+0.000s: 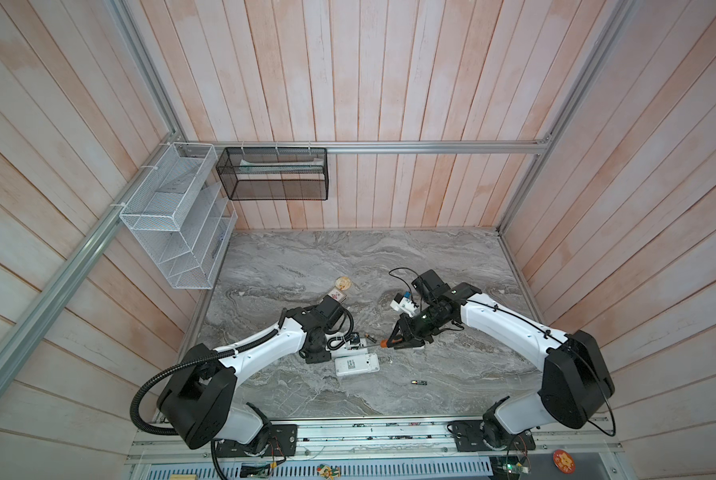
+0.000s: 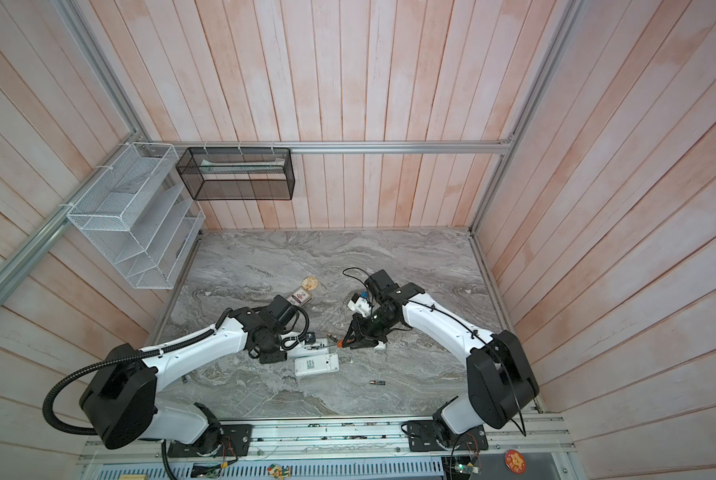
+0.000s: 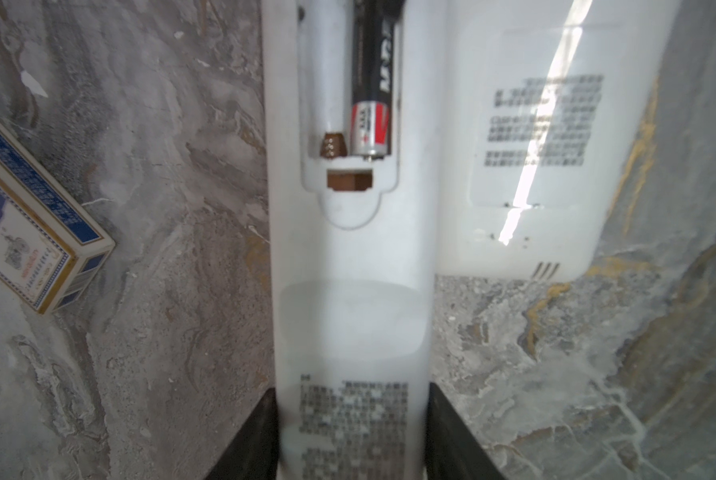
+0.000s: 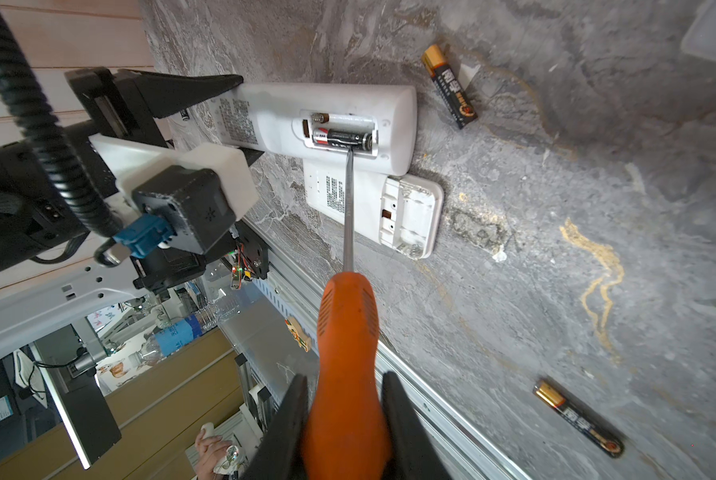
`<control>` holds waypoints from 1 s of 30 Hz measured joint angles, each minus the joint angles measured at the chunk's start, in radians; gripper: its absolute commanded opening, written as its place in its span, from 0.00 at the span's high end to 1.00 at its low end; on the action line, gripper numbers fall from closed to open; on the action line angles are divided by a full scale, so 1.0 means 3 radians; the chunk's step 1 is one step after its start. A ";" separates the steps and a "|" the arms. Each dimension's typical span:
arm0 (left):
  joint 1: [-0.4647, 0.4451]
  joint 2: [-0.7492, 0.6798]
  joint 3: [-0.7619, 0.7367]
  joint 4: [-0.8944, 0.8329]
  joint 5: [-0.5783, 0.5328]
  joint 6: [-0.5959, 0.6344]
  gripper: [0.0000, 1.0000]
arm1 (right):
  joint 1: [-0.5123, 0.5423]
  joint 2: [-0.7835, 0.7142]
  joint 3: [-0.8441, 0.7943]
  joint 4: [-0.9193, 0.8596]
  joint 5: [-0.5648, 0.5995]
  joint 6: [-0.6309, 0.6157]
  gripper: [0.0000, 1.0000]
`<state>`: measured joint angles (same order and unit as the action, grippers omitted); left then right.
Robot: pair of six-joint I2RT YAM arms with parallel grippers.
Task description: Unload the batteries from the remote control
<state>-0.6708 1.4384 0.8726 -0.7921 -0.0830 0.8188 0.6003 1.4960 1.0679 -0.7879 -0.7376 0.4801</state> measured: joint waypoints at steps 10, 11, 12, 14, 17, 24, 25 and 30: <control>0.0000 -0.0191 -0.0167 0.0102 0.0003 0.0011 1.00 | 0.0095 -0.0045 0.0153 -0.0081 0.0439 -0.0267 0.96; 0.0000 -0.0207 -0.0183 0.0118 0.0004 0.0013 1.00 | 0.0095 -0.0074 0.0153 -0.0071 0.0493 -0.0338 0.96; 0.0000 -0.0220 -0.0196 0.0132 0.0003 0.0014 1.00 | 0.0099 -0.0106 0.0153 -0.0065 0.0532 -0.0403 0.96; 0.0000 -0.0242 -0.0212 0.0140 0.0005 0.0025 1.00 | 0.0104 -0.0178 0.0153 -0.0041 0.0624 -0.0543 0.96; 0.0000 -0.0270 -0.0224 0.0137 0.0014 0.0028 1.00 | 0.0108 -0.0263 0.0153 0.0032 0.0661 -0.0748 0.96; -0.0004 -0.0276 -0.0224 0.0137 0.0015 0.0038 1.00 | 0.0308 -0.0289 0.0118 0.0092 0.0699 -0.1109 0.96; -0.0006 -0.0276 -0.0224 0.0137 0.0014 0.0038 1.00 | 0.0318 -0.0291 0.0098 0.0090 0.0703 -0.1157 0.96; -0.0006 -0.0277 -0.0224 0.0139 0.0014 0.0050 1.00 | 0.0342 -0.0290 0.0070 -0.0004 0.0828 -0.1335 0.97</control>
<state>-0.6727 1.3552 0.8055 -0.7506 -0.0788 0.8337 0.7029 1.4090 1.0889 -0.7891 -0.4892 0.0795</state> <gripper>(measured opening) 0.508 0.264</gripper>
